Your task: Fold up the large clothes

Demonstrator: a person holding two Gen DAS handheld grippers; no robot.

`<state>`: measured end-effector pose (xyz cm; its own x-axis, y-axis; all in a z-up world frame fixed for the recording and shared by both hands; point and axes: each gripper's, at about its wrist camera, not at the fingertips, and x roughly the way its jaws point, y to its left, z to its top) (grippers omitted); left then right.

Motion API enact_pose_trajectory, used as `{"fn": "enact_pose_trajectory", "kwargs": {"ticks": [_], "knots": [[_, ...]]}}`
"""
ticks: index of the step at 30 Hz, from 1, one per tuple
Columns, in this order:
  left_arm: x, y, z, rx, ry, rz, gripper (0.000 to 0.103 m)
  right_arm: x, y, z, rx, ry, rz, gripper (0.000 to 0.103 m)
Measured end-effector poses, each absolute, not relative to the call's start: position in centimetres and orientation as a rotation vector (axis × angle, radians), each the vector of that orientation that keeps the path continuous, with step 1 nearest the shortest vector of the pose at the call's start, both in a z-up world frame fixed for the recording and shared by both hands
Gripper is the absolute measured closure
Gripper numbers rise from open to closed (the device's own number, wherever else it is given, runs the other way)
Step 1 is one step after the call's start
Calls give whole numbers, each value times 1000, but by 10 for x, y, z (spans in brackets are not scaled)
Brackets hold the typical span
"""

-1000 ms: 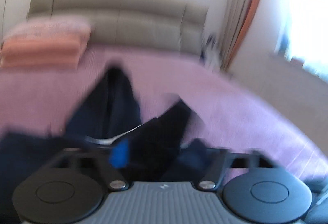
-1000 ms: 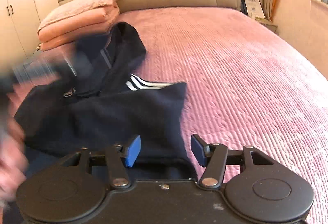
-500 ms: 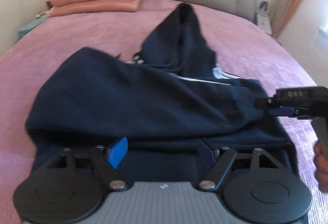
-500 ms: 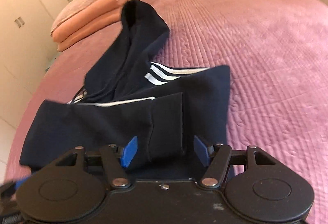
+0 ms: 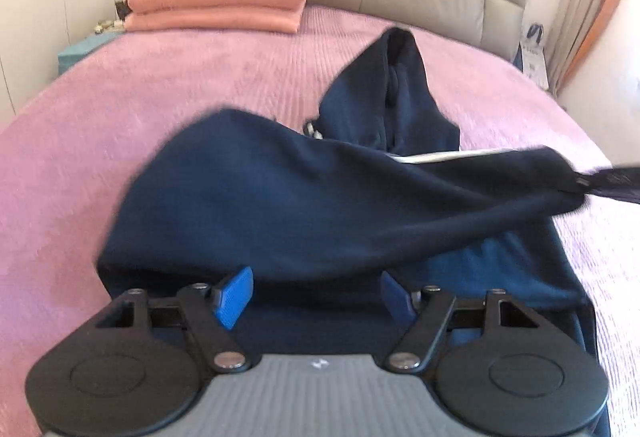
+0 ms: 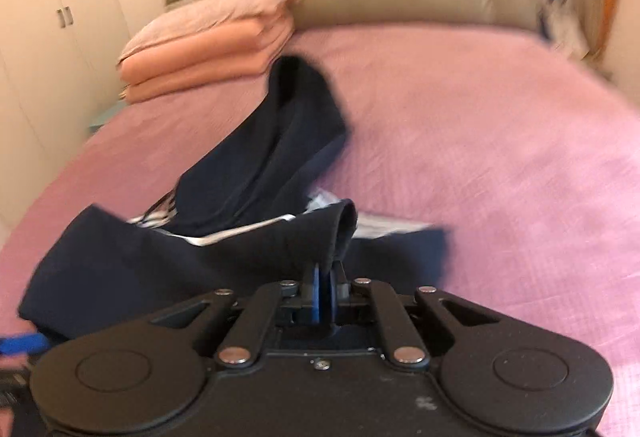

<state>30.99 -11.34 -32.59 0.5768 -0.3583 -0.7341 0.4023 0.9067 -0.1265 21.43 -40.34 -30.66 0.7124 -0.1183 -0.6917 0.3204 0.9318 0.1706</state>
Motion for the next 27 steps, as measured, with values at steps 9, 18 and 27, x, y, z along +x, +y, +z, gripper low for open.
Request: {"fn": "enact_pose_trajectory", "kwargs": {"ticks": [9, 18, 27], "knots": [[356, -97, -340, 15, 876, -429, 31, 209, -425, -362, 298, 976, -346, 54], [417, -133, -345, 110, 816, -535, 39, 219, -391, -323, 164, 830, -379, 91], [462, -100, -397, 72, 880, -515, 92, 233, -389, -388, 223, 994, -424, 103]]}}
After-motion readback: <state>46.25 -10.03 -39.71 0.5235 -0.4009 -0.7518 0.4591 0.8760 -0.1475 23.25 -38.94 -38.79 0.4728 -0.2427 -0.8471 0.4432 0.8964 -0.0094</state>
